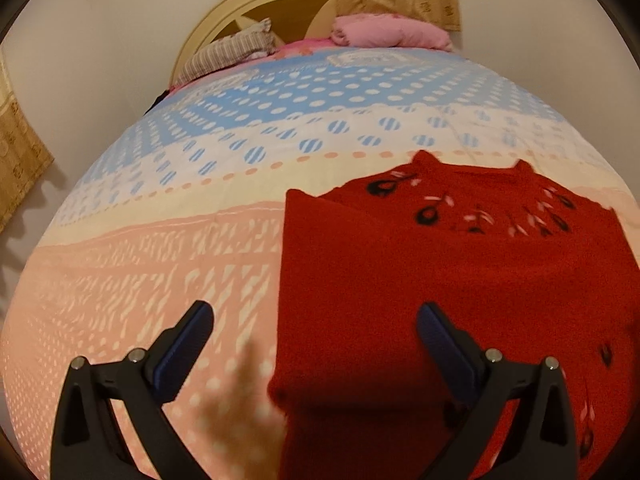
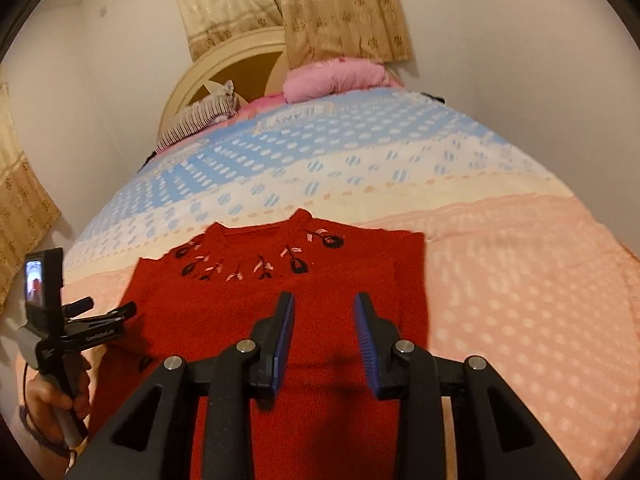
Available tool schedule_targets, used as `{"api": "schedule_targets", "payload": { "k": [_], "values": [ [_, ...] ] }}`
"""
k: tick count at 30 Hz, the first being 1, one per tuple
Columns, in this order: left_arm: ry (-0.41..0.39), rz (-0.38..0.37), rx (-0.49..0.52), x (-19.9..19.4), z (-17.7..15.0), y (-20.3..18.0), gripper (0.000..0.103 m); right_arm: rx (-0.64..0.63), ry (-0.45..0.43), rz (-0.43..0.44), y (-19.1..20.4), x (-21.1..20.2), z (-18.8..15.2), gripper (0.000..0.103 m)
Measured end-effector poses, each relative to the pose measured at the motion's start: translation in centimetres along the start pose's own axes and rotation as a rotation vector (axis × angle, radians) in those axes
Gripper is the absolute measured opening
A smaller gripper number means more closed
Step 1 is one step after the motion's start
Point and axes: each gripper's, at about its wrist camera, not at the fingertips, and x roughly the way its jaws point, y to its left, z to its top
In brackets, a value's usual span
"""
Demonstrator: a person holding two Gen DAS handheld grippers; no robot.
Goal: Fold small clothes
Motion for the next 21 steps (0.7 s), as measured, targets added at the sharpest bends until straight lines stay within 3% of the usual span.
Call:
{"api": "schedule_targets", "payload": {
  "k": [8,10,13,18,21],
  "values": [
    [-0.037,-0.241,0.04,-6.5,-5.6,4.6,0.103,-0.098,-0.127,-0.045,-0.1,-13.4,-2.7,0.033],
    [-0.028,-0.296,0.037,-7.8,-7.5,5.7,0.103,-0.116,-0.151,-0.045,-0.6,-17.6,-4.1,0.055],
    [-0.015,-0.356,0.016,-9.7,-10.6,7.5,0.103,-0.138,-0.141,-0.022,-0.8,-21.2,-6.4,0.064],
    [0.024,-0.452,-0.063,-11.5,-15.8,9.1,0.101,-0.204,-0.07,-0.019,-0.2,-22.2,-11.3,0.064],
    [0.072,-0.505,-0.055,-11.8,-18.6,8.6,0.091,-0.174,0.057,-0.001,-0.2,-19.2,-15.0,0.064]
  ]
}}
